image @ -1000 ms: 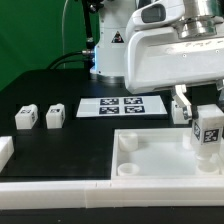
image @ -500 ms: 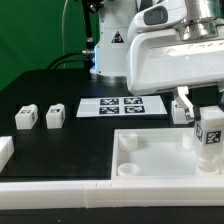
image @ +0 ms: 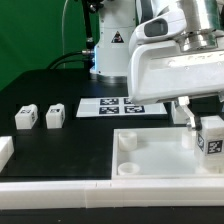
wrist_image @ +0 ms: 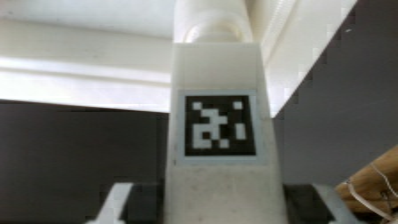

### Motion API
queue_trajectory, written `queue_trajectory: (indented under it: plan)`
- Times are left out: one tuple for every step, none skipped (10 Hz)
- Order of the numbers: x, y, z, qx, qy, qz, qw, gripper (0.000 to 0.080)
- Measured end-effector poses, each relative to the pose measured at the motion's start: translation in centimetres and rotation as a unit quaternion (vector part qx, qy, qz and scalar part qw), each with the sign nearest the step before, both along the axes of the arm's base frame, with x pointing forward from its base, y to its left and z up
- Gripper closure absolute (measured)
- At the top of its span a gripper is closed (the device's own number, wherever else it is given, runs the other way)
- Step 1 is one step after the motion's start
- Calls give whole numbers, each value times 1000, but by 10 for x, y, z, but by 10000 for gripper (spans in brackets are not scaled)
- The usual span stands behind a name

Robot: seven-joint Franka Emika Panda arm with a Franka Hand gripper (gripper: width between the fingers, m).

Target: Assemble one leg

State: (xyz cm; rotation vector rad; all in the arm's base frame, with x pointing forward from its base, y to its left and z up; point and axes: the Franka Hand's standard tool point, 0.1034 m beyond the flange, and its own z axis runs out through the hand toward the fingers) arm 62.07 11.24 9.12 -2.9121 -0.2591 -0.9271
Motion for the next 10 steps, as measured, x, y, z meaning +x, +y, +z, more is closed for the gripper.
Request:
queue_trajectory:
  plan:
    - [1,0,0,0,-5,-1,1000,506]
    - [-1,-2,-4,-1,-2,-1,1000,506]
    - [-1,-2,-4,-1,-1,-1,1000,506]
    - [-1,-2,-3,-1,1,-1,1000,505]
    - [0,-3,0,-1,0,-1,1000,505]
    - [0,-2,1,-1,-1,-1,1000,340]
    - [0,-2,1,-1,-1,-1,1000,195]
    - [1,-2,2,-1,-1,-1,1000,164]
    - [1,-2,3,-1,-2,-1,1000,164]
    - [2,-2,5,-1,-3,-1,1000,152]
